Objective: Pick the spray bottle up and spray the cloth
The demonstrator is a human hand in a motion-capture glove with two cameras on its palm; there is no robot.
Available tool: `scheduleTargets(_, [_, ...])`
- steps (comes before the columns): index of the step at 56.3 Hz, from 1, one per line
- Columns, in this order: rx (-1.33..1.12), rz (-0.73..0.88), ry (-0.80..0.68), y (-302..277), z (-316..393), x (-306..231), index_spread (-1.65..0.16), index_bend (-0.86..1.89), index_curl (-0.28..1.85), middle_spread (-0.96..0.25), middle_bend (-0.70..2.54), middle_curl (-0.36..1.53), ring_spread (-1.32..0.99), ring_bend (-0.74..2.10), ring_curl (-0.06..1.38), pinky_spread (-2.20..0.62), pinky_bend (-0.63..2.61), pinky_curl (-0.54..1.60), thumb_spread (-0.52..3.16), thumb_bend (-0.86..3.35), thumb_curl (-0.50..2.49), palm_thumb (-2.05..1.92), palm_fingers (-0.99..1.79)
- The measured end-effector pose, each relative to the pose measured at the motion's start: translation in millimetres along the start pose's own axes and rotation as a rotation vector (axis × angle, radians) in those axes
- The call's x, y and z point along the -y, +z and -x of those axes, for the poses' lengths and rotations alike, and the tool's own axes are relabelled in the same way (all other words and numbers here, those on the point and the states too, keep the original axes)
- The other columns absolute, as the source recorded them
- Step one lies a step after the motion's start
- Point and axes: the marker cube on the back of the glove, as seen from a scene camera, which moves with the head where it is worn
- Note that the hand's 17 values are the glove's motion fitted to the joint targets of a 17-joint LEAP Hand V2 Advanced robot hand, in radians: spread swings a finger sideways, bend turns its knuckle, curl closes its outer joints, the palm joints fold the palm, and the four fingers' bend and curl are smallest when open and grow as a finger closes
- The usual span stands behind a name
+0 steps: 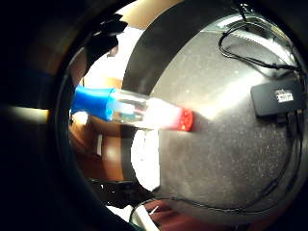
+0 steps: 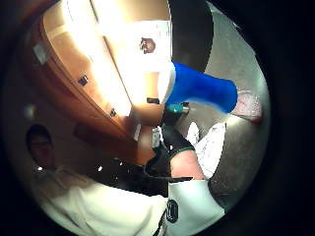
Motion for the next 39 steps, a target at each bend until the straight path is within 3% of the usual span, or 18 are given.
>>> scheduleTargets(39, [-0.021, 0.035, 0.015, 12, -13, 14, -0.36, 0.13, 0.22, 0.0, 0.19, 0.32, -0.04, 0.41, 0.29, 0.05, 0.52, 0.35, 0.93, -0.03, 0.41, 0.63, 0.11])
